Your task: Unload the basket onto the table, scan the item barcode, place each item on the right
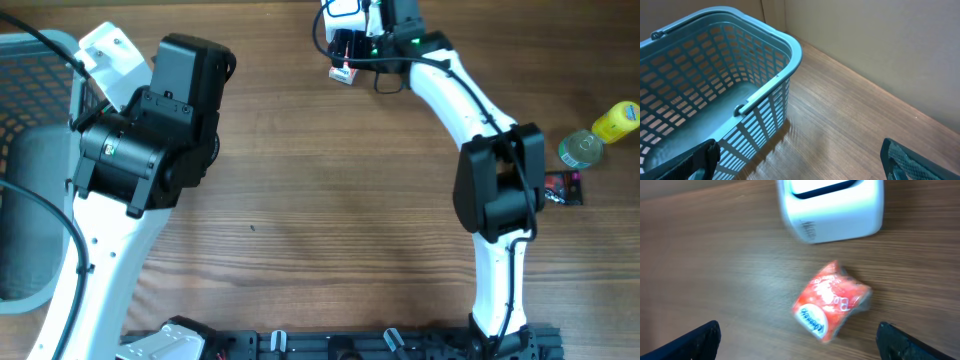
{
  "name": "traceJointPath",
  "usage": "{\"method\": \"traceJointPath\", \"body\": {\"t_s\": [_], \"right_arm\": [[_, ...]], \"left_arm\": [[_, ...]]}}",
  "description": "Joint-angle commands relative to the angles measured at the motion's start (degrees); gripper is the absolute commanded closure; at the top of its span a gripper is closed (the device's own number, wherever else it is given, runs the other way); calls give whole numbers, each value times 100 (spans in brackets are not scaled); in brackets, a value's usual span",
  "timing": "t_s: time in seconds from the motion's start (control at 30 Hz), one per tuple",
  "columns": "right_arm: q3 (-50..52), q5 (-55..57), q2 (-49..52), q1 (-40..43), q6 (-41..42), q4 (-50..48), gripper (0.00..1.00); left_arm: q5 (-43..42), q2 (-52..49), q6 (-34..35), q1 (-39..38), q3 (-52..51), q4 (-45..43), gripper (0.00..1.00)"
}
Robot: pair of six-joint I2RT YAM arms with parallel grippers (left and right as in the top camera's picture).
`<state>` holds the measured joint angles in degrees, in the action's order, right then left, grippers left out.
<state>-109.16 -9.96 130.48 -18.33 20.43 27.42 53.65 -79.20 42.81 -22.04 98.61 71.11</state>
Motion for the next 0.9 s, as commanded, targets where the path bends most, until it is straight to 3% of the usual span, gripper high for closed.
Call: {"method": "traceJointPath", "body": {"t_s": [0.0,0.33,0.7,0.87], "right_arm": [[-7,2118,-144,-319,1191,15,1],[-7,3154,533,-673,3672,-44,0],[-7,2872,992,-815,3416,-442,0],[-7,2828,992,-960,2745,-691,0]], "left_arm": [[-79,-31,160,20,-13,-52,0],[-87,-31,109,20,-13,-55,0],[-4,-31,94,22,-13,-55,0],[-4,-31,94,22,-13,-52,0]]}}
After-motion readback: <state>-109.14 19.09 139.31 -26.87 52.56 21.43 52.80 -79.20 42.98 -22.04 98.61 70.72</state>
